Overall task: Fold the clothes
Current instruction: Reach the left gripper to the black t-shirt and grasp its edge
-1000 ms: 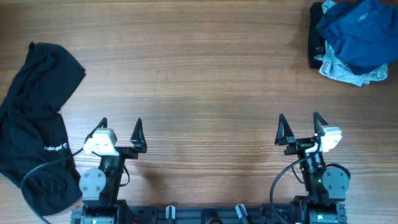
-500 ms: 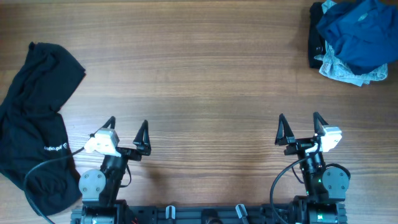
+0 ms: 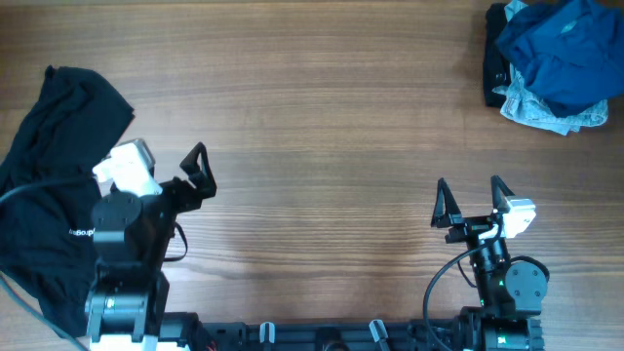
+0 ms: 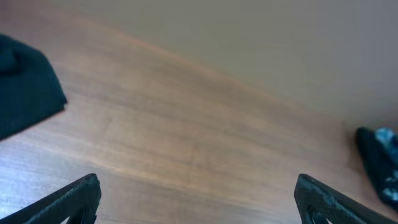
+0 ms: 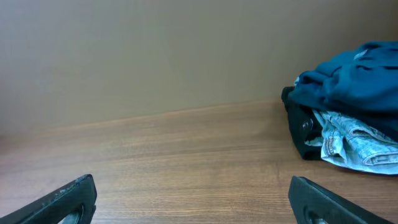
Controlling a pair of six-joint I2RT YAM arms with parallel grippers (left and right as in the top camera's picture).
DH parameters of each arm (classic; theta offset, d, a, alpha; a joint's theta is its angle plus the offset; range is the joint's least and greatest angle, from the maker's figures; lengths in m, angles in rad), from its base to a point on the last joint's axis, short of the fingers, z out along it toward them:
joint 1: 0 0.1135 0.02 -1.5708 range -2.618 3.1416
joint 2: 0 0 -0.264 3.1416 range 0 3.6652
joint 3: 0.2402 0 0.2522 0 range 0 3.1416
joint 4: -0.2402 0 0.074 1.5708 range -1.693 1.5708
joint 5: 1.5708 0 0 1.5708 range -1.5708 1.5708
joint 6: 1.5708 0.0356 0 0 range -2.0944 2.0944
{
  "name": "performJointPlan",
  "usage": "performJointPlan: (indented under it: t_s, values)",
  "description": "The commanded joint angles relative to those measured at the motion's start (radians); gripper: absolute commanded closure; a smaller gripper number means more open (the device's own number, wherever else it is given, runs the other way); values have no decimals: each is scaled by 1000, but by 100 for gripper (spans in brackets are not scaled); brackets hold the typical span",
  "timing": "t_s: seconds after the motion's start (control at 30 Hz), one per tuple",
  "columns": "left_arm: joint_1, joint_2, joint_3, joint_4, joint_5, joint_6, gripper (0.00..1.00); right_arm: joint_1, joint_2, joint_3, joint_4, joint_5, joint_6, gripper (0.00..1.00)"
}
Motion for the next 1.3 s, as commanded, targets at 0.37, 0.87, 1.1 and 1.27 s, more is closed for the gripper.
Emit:
performJointPlan:
  t_s: [0.37,0.87,1.1,1.27]
  values:
    - [381,490,263,-586,-203,-353,0,3,-6,-2,4,21,-12,0]
    - [391,755,263,-673,-500,-383,0,3,-6,-2,4,21,-12,0]
    - [435,757,262,-664,-476,-383,0,3,-6,-2,4,21,-12,0]
    - [555,758,261,-642,-465,-375,0,3,-6,-2,4,21,-12,0]
